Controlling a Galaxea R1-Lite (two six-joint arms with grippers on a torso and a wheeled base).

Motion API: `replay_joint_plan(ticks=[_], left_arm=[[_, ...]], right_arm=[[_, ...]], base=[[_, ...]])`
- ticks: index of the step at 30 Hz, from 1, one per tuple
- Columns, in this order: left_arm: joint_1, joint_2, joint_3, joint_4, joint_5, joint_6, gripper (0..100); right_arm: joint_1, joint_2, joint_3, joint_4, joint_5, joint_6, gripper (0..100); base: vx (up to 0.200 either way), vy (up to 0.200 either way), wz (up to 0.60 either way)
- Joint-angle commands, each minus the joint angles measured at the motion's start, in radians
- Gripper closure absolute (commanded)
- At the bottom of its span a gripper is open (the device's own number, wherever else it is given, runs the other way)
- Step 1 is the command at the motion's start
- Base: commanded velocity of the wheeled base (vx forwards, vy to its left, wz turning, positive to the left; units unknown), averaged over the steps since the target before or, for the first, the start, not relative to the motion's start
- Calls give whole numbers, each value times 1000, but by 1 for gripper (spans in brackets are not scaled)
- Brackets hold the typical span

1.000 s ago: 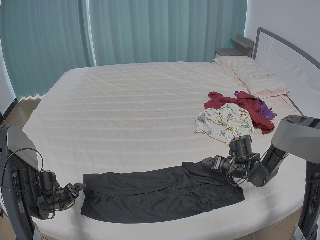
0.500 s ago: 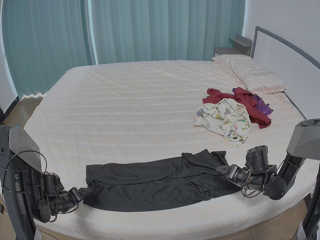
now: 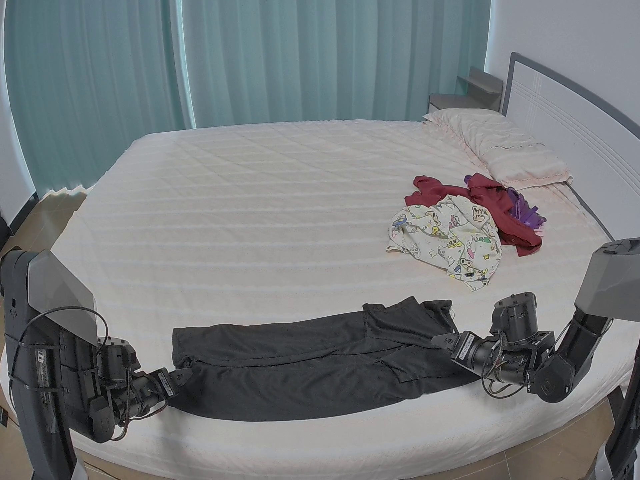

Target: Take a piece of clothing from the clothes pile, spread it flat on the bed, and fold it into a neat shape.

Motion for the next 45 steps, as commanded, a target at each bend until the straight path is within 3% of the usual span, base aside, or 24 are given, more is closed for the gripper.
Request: replay_joint_plan(ticks=[1,29,34,39,45], left_arm=[[-2,15,-35,-18,4,39,0],[19,64,-43,-18,42,144,0],[7,66,-9,-18,20,168,0],[-18,58,46,-18,-68,168,0],[-19,66,38,-18,-78,170,0]], right_arm=[[3,1,0,0,0,0,0],[2,3,45,-17,-3,0,0],[2,3,46,-16,-3,0,0],[2,7,46,-16,-3,2,0],[2,7,46,-16,-1,2,0]], base=[[0,0,0],[0,0,0],[0,0,0],[0,0,0],[0,0,0]])
